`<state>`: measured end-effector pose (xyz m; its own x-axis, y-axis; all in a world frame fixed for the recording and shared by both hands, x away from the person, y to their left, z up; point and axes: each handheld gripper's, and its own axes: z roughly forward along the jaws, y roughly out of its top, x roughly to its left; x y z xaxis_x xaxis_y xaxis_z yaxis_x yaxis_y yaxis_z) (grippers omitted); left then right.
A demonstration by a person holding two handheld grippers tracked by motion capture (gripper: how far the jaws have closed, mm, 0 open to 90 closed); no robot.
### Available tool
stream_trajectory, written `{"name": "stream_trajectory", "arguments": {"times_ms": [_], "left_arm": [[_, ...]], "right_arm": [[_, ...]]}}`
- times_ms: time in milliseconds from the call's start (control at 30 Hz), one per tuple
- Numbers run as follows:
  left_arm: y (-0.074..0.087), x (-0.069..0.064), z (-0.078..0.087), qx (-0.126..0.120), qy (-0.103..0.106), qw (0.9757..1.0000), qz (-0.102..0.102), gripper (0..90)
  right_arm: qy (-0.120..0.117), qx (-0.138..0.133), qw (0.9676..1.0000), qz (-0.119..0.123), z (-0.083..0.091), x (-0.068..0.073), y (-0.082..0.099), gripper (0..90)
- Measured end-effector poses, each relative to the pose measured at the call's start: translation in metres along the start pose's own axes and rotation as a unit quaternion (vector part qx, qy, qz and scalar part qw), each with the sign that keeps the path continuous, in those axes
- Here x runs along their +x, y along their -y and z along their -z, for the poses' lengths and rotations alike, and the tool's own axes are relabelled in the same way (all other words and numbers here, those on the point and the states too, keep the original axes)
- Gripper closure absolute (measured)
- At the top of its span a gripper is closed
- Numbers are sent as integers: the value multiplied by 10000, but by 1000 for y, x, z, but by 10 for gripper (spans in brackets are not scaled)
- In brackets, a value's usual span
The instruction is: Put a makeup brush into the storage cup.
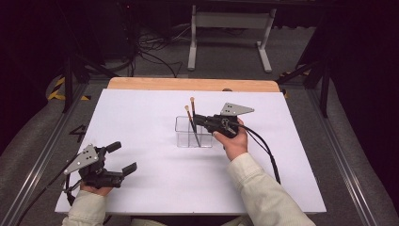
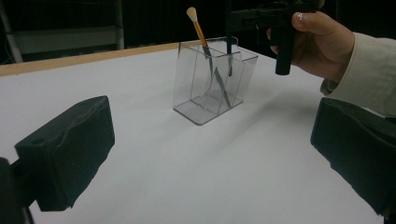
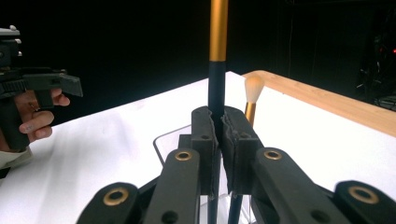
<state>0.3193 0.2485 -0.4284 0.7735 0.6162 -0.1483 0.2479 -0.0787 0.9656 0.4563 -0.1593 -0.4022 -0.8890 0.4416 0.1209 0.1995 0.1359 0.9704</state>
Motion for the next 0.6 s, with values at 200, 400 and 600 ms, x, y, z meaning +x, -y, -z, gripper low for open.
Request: {"name": "stream_trajectory", "arguments": {"times_ms": [200,400,600], "left_arm": [[0,0,0,0,1,10000,-1,3],[0,0,-1,-22,-5,10000,13,3],[0,0,0,-20,-7,10000,12,4]], "right_arm": [[-4,124,9999,-53,-1,-1,4,840],[14,272,9994,-192,-3,-3,9,839],[-3,316,9991,-284,-3,-4,10,839]]}}
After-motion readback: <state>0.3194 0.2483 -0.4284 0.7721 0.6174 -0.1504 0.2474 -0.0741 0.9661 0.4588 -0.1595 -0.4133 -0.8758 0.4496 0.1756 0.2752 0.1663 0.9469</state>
